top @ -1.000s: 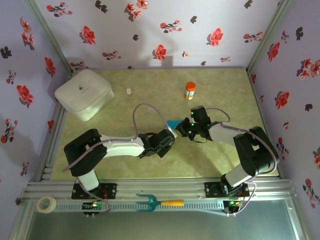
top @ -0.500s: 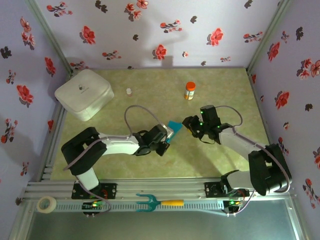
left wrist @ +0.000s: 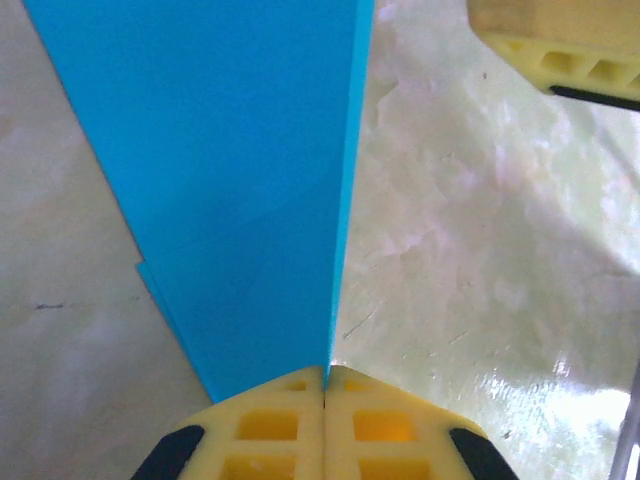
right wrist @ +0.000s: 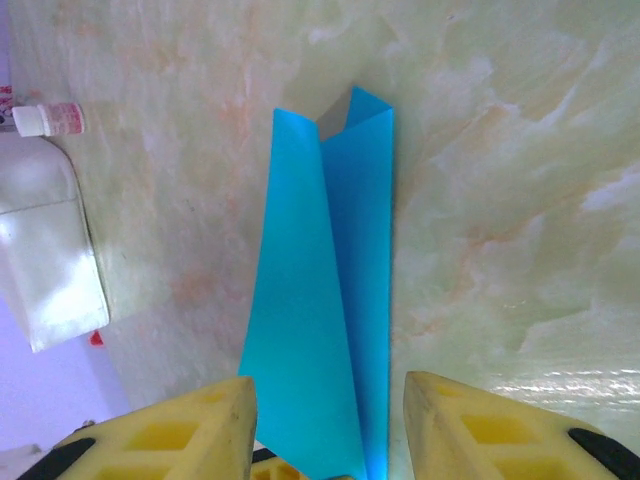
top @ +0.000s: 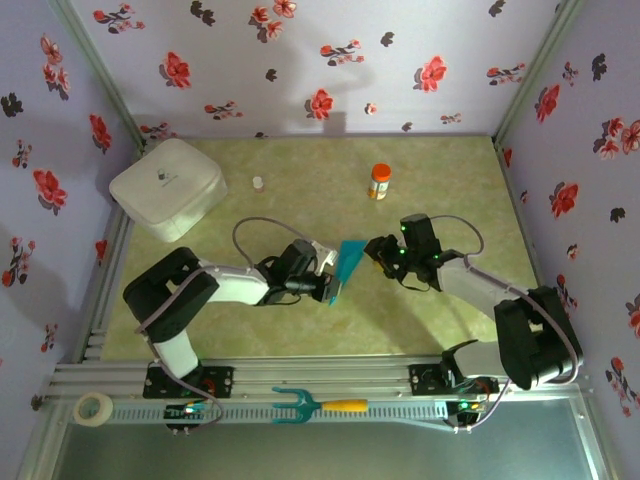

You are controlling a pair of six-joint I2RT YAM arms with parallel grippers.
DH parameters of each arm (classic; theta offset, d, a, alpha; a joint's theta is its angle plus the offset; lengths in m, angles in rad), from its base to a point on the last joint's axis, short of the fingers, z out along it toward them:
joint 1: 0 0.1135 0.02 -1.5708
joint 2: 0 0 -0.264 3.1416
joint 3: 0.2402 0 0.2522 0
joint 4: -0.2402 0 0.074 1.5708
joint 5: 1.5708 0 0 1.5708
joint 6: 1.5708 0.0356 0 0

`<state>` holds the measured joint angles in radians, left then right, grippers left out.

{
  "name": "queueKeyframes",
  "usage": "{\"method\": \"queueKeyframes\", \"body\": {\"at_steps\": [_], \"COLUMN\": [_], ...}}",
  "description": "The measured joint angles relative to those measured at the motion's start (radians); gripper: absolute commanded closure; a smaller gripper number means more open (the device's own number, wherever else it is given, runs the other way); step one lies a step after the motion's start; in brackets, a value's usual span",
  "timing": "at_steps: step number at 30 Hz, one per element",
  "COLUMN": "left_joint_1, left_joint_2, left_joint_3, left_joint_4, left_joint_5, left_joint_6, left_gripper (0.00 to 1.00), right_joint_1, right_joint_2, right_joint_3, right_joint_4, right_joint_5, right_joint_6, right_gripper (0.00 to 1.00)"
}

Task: Fold a paper plane with a square sheet of paper (pick it up from the middle)
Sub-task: Fold the wing for the fifth time at the center of the table.

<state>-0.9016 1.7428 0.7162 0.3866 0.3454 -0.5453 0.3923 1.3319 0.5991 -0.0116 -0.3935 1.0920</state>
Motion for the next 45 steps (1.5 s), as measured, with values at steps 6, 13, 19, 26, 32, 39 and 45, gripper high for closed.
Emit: {"method": "queueKeyframes", "body": {"at_steps": [6,13,19,26,32,39,45], "left_joint_1": [0.011,0.039,0.058,0.022,-0.068,-0.115,-0.145], "left_joint_2": [0.049,0.101,0.117,0.05,-0.012,-0.018,-0.017], "left_joint_3": [0.0,0.0,0.0,0.042,0.169,0.206,0.219], "left_joint_4": [0.045,0.125,0.17,-0.035,-0.29,-0.458,-0.527], "left_joint_5": [0.065,0.135,0.171,0.053,-0.147,-0.304,-0.388], "left_joint_6": [-0.04,-0.105,-0.153,-0.054,0.117,0.227,0.288], "left_gripper": [1.0,1.0,1.0,1.0,1.0,0.99,0.98], "right_joint_1": [0.01,0.034,0.036,0.036,0.036,0.036,0.036], "right_joint_2": [0.015,0.029,0.043,0.043,0.069,0.123,0.15], "right_joint_3": [-0.024,-0.063,-0.073,0.011,0.105,0.121,0.121], "right_joint_4": [0.085,0.159,0.181,0.033,-0.072,-0.14,-0.144], "right_joint_5": [-0.021,-0.034,-0.057,-0.033,-0.021,-0.022,-0.037], "right_joint_6": [-0.004,-0.039,-0.053,-0.071,-0.071,-0.068,-0.056], "right_gripper": [0.62,0.68,0.59,0.52,0.5,0.53,0.54]}}
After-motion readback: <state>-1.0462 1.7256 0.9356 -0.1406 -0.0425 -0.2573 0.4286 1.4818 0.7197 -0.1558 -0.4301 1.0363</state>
